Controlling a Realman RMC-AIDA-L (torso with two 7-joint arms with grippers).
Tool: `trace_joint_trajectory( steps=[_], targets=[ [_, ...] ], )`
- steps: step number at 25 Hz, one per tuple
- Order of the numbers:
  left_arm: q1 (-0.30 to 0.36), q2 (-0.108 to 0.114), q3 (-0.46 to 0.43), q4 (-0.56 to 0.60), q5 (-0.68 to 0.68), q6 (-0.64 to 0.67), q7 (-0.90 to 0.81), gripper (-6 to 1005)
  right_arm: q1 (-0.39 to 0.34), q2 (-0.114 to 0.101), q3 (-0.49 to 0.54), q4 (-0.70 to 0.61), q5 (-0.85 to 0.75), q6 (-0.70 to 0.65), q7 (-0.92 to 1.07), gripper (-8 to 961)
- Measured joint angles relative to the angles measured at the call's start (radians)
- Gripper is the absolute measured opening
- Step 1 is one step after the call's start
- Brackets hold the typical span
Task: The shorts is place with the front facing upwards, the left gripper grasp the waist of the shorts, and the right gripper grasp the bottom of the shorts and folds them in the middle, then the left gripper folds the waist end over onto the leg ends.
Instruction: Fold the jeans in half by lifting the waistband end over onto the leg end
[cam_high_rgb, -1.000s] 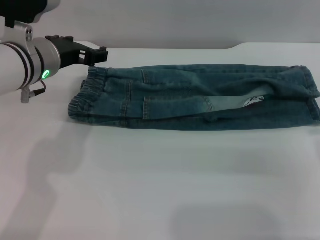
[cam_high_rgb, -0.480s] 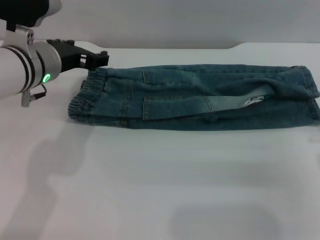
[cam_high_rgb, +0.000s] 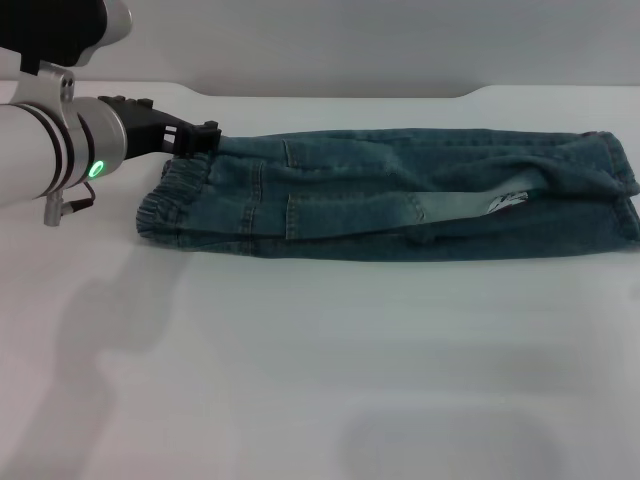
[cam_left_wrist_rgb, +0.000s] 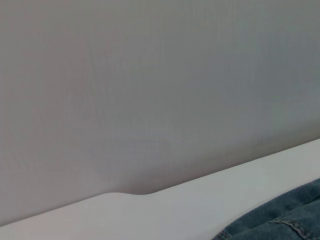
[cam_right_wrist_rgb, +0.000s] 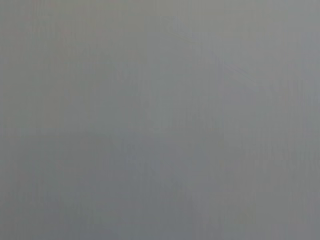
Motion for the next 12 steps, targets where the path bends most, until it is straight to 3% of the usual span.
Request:
trace_joint_trajectory(
  steps=[5, 12],
  targets=[
    [-0.001, -0.001, 0.002, -0.003, 0.0, -0.008, 0.0, 841, -0.004, 0.003, -0.04, -0.078, 0.015, -0.2, -0.009, 793],
    [-0.001, -0.002, 0.01, -0.006, 0.0, -0.008, -0.002, 841, -0.003, 0.003, -0.084, -0.157, 0.054, -0.345, -0.023, 656]
  ],
)
